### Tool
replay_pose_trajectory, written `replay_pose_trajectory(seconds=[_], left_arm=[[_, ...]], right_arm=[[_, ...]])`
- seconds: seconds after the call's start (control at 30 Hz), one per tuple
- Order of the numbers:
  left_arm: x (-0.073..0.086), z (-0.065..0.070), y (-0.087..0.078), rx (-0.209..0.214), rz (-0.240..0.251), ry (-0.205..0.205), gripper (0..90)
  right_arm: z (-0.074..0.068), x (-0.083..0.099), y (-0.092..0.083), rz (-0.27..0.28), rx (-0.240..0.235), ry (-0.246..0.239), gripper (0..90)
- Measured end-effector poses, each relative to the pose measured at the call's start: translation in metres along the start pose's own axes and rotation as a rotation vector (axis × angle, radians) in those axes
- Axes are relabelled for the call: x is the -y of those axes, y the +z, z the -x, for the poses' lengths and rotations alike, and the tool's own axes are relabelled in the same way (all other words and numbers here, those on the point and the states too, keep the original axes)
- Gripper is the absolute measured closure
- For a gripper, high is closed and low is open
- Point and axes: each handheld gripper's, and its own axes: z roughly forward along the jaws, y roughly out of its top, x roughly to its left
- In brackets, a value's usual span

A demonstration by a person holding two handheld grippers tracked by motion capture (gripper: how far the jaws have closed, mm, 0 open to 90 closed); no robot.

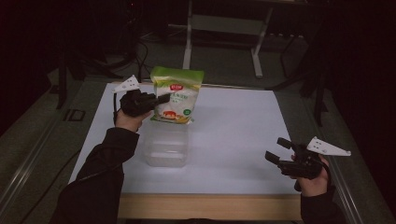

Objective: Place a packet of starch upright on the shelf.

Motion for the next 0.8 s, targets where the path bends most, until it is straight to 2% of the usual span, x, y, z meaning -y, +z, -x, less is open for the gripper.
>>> replay_pose_trajectory(seconds=[0.07,0.1,0.27,0.3,0.33,0.43,0.47,0.57,0.7,0.8], left_arm=[[0.0,0.0,0.0,0.0,0.0,0.0,83.0],[0.013,-0.009,0.004,-0.005,-0.006,-0.03,83.0],[0.026,-0.018,0.008,-0.021,-0.028,-0.056,83.0],[0.032,-0.02,0.01,-0.017,-0.036,-0.071,83.0],[0.034,-0.021,0.011,-0.026,-0.048,-0.064,83.0],[0.04,-0.023,0.013,-0.025,-0.047,-0.075,83.0],[0.045,-0.027,0.012,-0.033,-0.039,-0.092,83.0],[0.053,-0.032,0.009,-0.035,-0.042,-0.106,83.1],[0.06,-0.035,0.01,-0.039,-0.084,-0.09,83.1],[0.066,-0.035,0.017,-0.008,-0.15,-0.064,83.0]], right_arm=[[0.0,0.0,0.0,-0.002,0.0,0.002,14.9],[0.001,0.001,0.0,-0.001,-0.004,0.008,14.9],[0.002,0.002,0.0,-0.003,0.001,0.017,15.2],[0.003,0.002,0.0,-0.003,0.002,0.016,15.3],[0.002,0.002,0.0,-0.004,0.0,0.017,15.3],[0.002,0.002,0.0,-0.006,-0.002,0.016,15.3],[0.002,0.003,0.001,-0.007,-0.004,0.018,15.3],[0.003,0.004,0.0,-0.008,-0.006,0.022,15.3],[0.003,0.006,0.001,-0.01,-0.014,0.027,15.3],[0.003,0.007,0.002,-0.015,-0.02,0.029,15.3]])
